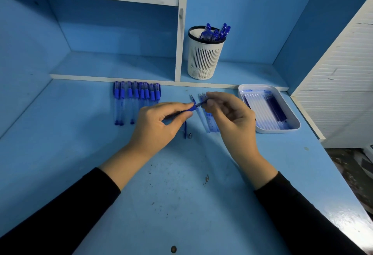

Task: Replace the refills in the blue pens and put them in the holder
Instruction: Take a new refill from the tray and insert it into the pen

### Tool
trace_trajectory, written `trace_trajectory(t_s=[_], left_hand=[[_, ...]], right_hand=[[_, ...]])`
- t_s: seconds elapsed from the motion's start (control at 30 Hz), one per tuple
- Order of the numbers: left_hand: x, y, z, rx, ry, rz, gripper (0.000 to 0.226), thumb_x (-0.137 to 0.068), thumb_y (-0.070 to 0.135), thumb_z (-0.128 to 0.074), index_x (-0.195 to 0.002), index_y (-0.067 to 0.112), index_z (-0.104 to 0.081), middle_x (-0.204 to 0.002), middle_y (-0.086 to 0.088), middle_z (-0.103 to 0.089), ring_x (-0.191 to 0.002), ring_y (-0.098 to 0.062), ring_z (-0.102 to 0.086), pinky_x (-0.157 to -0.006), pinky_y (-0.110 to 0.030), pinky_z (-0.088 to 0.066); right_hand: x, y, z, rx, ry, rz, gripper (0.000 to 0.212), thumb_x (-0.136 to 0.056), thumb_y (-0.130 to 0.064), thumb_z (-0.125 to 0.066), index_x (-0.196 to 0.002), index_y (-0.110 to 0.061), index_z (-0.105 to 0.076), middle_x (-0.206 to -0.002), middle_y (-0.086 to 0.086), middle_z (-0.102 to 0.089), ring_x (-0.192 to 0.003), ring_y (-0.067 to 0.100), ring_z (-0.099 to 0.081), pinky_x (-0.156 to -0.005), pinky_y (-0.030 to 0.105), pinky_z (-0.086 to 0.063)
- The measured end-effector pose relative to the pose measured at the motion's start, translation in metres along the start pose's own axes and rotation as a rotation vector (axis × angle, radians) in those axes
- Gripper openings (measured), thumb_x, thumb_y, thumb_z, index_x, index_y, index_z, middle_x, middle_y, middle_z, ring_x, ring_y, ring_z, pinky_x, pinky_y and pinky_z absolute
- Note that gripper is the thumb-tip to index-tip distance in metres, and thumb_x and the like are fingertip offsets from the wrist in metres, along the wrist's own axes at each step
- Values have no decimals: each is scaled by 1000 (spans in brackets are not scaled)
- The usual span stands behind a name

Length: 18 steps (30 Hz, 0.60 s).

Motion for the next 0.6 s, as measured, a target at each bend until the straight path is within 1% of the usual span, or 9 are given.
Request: trace_trajectory(t_s=[0.1,0.23,0.37,0.5,0.53,0.6], left_hand=[[1,0,4,-15,-18,6,18,-83,8,-77,-101,5,-76,-100,4,-73,-89,-2,-71,-82,-19,-56],[3,-2,8,-29,-63,31,19,-83,8,-78,-101,6,-76,-100,4,-74,-90,-1,-71,-83,-20,-56],[5,-3,9,-33,-110,54,19,-81,7,-78,-100,7,-76,-99,7,-74,-89,0,-71,-84,-19,-55],[7,-4,13,-30,-152,91,19,-81,7,-78,-100,10,-77,-99,12,-73,-90,1,-71,-84,-17,-54],[8,-5,14,-36,-158,99,20,-82,9,-78,-101,12,-77,-100,11,-73,-90,1,-71,-84,-17,-54],[8,-7,19,-30,-159,121,21,-82,8,-78,-102,14,-76,-100,11,-73,-91,1,-70,-85,-17,-54]], right_hand=[[-1,0,0,35,0,13,13,-87,1,-67,-94,-9,-62,-86,3,-66,-82,13,-65,-80,25,-51],[-2,10,0,117,-51,-21,5,-89,-3,-66,-93,-1,-65,-86,3,-66,-80,9,-62,-78,24,-48],[0,14,-11,117,-151,-79,5,-87,-3,-68,-91,-7,-68,-82,0,-69,-76,9,-63,-75,19,-47],[4,16,-16,91,-228,-164,6,-86,-5,-70,-89,-10,-70,-76,-5,-70,-65,6,-60,-67,19,-48],[4,16,-15,65,-236,-195,7,-85,-6,-70,-92,-10,-70,-78,-3,-71,-67,7,-62,-69,20,-49],[5,20,-12,0,-230,-266,14,-86,-9,-70,-99,-10,-71,-90,2,-74,-80,12,-68,-80,23,-53]])
Point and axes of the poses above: each hand's wrist, its own x-axis away from the middle knuckle, its own z-axis out of the back of the hand, y = z × x, the point moved 8 cm from there along -x, towards the middle knuckle
